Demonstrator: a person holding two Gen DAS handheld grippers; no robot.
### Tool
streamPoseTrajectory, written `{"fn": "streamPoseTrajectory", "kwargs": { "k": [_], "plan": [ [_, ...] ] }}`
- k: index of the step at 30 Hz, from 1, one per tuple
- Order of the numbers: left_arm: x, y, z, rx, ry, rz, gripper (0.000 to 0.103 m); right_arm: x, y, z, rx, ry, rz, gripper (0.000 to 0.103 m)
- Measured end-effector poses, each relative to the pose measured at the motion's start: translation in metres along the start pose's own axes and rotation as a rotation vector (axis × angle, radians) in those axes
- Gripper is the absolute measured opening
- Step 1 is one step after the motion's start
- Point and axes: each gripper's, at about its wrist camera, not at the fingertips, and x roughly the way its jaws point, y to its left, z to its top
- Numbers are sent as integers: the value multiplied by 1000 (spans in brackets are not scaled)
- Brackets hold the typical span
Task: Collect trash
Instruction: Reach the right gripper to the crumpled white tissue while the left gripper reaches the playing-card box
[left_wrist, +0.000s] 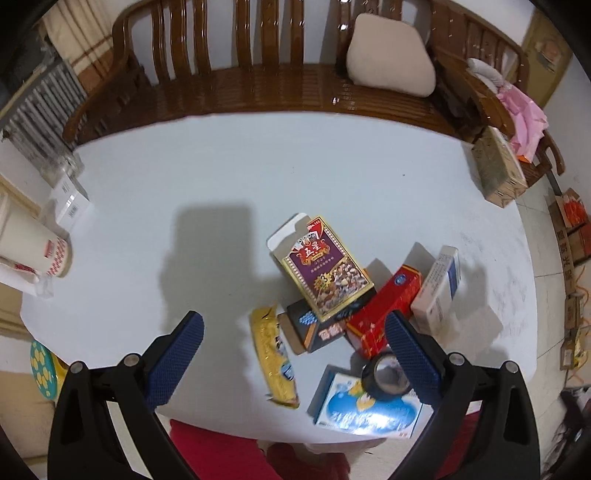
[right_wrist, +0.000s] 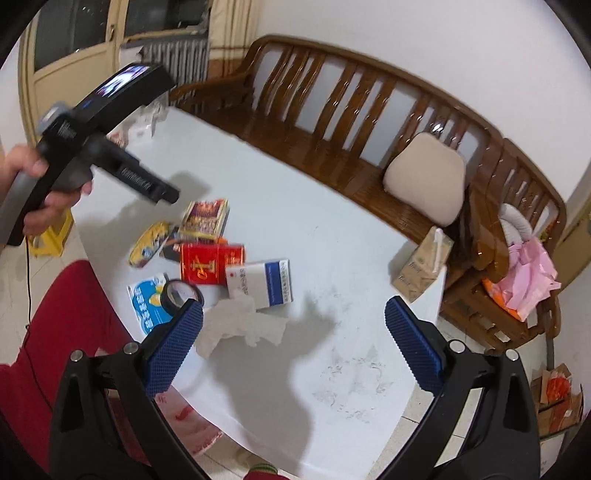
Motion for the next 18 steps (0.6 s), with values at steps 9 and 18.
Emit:
{"fn": "streamPoseTrajectory", "kwargs": {
  "k": [9,18],
  "plan": [
    [44,-3,24,-79,85,-5,96,41,-3,-4,-25,49,120,97],
    [77,-2,42,-159,120,-26,96,82,8,-17,-43,135,278,97]
  ]
}}
